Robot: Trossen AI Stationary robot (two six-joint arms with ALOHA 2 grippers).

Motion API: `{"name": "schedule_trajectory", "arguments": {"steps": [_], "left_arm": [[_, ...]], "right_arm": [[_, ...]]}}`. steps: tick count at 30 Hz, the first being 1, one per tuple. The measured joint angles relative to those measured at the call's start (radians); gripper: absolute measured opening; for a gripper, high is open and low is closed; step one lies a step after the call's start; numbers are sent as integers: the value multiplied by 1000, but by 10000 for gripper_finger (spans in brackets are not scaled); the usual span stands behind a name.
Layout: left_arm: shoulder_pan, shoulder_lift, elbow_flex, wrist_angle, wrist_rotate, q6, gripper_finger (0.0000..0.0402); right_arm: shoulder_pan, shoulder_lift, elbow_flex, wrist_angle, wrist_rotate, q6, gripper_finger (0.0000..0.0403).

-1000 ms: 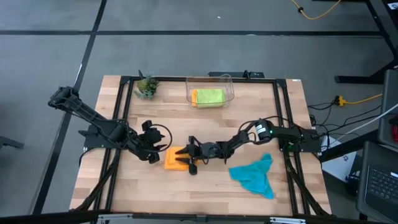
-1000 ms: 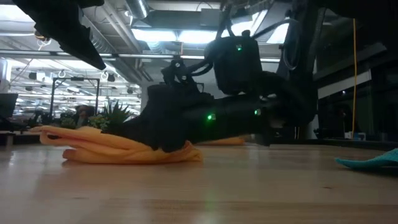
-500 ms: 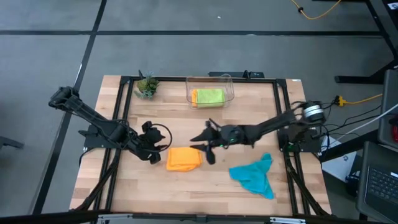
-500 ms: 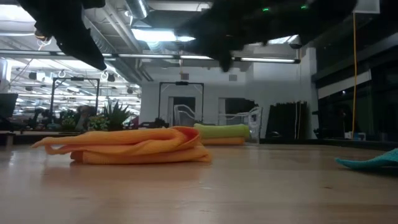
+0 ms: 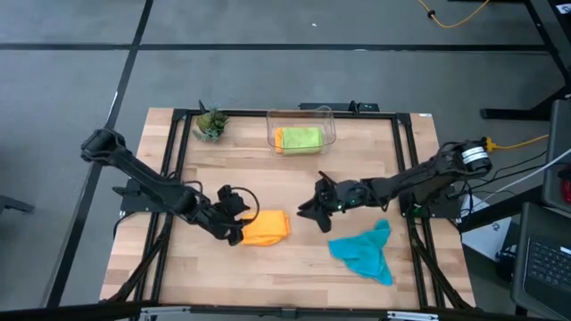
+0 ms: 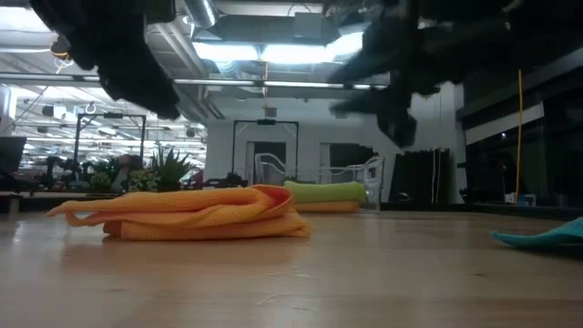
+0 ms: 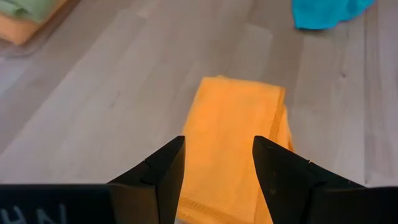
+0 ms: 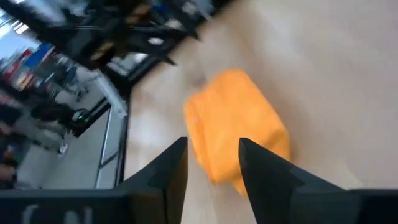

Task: Fold microfiber towels
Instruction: Put the orange microfiber cloth into the transparent bin

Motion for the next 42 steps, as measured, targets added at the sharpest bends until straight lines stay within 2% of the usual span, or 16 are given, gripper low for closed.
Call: {"name": "schedule_trajectory", "arguments": {"steps": [3, 6, 11, 14, 19, 26, 33, 42], "left_arm": [[0, 54, 0, 17, 0, 0, 181], [0, 100, 0, 30, 8, 0, 181], [0, 158, 0, 60, 23, 0, 181], [0, 188, 0, 62, 26, 0, 181], [10, 235, 0, 101, 72, -1, 181], [18, 268, 0, 152, 94, 0, 181], [19, 271, 1, 158, 102, 6, 181], [14, 271, 1, 164, 102, 23, 181]], "right_arm": [[-4, 42, -2, -16, -9, 132, 165], [-22, 82, -1, -16, -58, 227, 207], [-40, 152, -1, -7, -91, 297, 280], [-42, 212, -1, 16, -94, 343, 301], [-43, 308, 24, 81, -149, 426, 306], [-44, 436, 184, 73, -214, 425, 306], [-63, 482, 344, -170, -243, 342, 306], [-83, 445, 389, -393, -251, 268, 306]]}}
